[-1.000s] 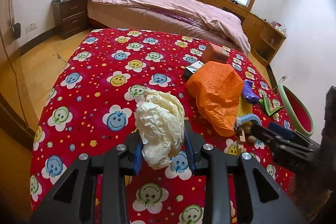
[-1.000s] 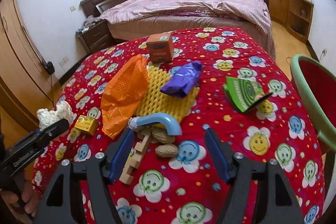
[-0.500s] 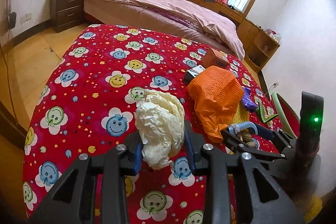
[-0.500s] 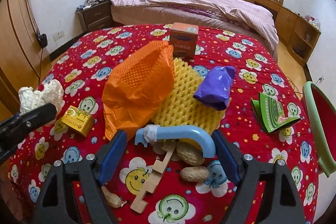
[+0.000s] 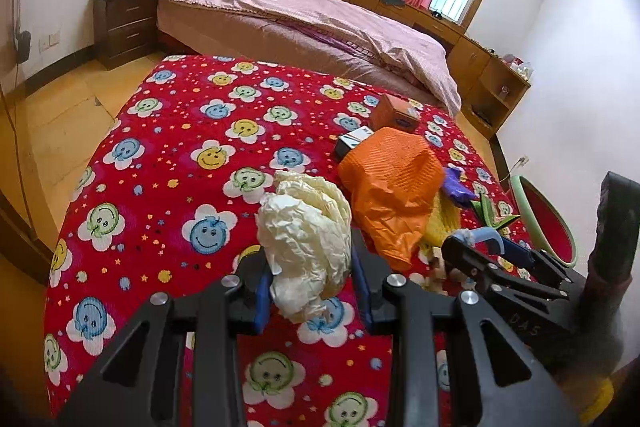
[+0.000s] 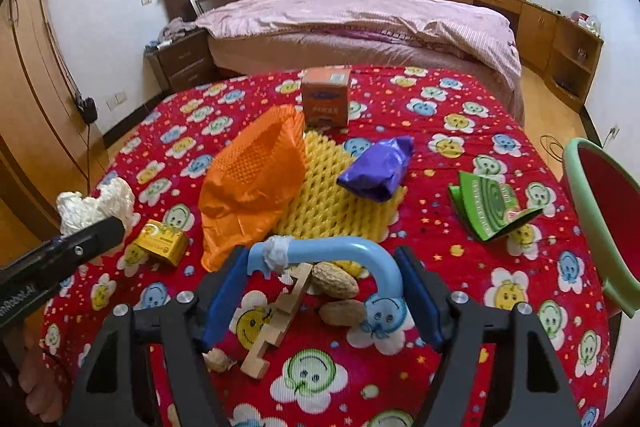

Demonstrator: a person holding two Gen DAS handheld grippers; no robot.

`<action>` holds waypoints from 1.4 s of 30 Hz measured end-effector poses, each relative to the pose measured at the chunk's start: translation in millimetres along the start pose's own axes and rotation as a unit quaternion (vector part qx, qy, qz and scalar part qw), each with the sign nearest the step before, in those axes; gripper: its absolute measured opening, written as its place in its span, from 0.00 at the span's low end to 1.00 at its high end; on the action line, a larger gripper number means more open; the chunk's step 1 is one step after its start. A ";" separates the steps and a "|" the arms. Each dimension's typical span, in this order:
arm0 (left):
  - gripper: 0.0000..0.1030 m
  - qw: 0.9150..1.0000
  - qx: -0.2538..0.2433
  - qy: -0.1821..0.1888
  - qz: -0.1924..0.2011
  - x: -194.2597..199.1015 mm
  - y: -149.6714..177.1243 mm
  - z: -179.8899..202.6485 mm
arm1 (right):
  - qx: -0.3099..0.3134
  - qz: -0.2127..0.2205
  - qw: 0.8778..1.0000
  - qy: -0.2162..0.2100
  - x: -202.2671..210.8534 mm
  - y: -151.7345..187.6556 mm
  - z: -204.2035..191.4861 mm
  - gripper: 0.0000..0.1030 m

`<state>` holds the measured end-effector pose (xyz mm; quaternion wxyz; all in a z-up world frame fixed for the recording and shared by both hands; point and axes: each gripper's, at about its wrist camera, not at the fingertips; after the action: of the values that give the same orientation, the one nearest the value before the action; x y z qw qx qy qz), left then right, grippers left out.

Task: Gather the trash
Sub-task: 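Grasp the white tissue with the left tool while the right tool grasps the blue pipe, then carry the tissue and blue pipe over the red bucket and release both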

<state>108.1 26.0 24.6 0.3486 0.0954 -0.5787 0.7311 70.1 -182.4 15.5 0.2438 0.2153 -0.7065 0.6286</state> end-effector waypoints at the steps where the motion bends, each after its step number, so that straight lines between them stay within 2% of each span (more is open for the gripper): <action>1: 0.33 1.000 -0.001 0.001 0.001 2.2 0.0 3.0 | -0.001 0.003 1.000 -0.001 3.2 -0.4 -0.1 0.73; 17: 0.33 1.000 -0.020 0.021 0.004 18.7 -4.3 55.6 | -0.048 0.059 0.997 -0.021 65.2 -14.0 40.6 0.73; 32: 0.33 0.996 -0.052 0.078 -0.006 16.4 -12.1 127.6 | -0.103 0.091 0.990 0.013 113.9 -18.0 108.3 0.73; 42: 0.33 0.991 -0.091 0.099 -0.005 9.2 -18.1 178.8 | -0.132 0.119 0.983 0.039 140.9 -19.7 160.2 0.73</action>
<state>65.3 -131.9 99.5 0.4152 -0.0065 -0.6054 0.6790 -40.8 -343.5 103.0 0.2209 0.0709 -0.7938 0.5621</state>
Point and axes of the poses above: each gripper's, at about its wrist camera, not at the fingertips, and x roughly against the way its jaws point, z to its right, y to its underside, and after that the axes turned 11 degrees about z, right-handed
